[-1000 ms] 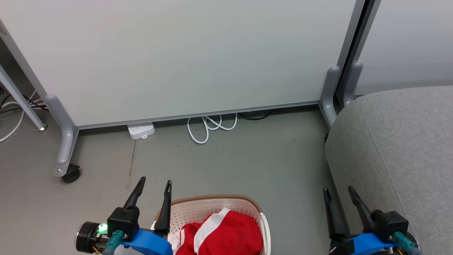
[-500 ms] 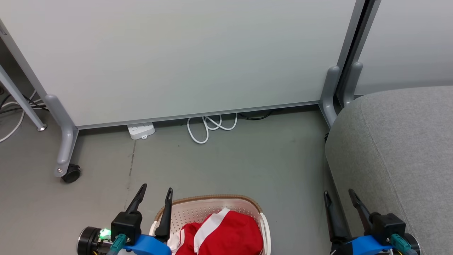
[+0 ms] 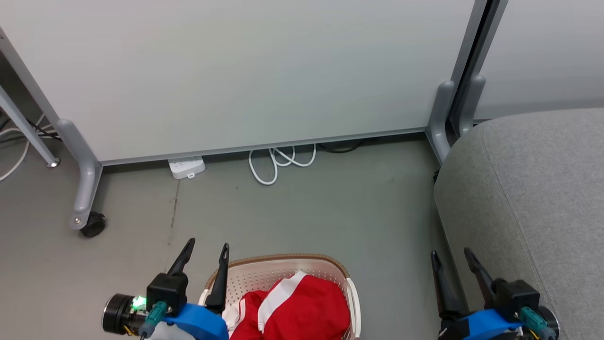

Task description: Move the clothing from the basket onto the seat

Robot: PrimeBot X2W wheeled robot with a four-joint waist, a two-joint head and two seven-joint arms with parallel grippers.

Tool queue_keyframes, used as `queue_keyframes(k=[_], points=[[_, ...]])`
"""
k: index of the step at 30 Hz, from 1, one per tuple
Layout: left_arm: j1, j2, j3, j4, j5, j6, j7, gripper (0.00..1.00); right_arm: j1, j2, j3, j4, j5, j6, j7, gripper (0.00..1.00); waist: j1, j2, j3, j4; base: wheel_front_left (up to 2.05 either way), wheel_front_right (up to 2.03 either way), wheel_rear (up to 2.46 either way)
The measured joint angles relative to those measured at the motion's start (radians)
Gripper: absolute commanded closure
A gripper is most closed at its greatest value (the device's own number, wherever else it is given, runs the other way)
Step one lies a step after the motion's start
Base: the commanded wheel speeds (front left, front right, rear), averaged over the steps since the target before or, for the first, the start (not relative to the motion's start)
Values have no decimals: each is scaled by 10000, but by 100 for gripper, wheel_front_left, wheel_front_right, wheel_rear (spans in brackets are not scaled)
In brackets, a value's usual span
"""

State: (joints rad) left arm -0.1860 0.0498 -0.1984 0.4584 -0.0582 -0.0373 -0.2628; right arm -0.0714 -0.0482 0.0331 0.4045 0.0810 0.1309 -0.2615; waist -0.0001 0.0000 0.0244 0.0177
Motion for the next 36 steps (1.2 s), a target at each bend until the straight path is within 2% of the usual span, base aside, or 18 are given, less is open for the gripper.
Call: queue_keyframes(k=[9,18,36], points=[[-1298,75,-236,1028,163,-449,0,0,-692,-2,144,-111,-12,0,-2,0,1,0,800,-340,0,0,0],[-3098,391,-874,2621,453,-769,0,0,-1732,-4,314,-416,79,2,-2,0,2,0,2242,-926,0,0,0],[-5985,913,-2429,5958,882,-903,0,0,-3518,-10,491,-1049,268,2,-2,0,3,0,5559,-1947,0,0,0]])
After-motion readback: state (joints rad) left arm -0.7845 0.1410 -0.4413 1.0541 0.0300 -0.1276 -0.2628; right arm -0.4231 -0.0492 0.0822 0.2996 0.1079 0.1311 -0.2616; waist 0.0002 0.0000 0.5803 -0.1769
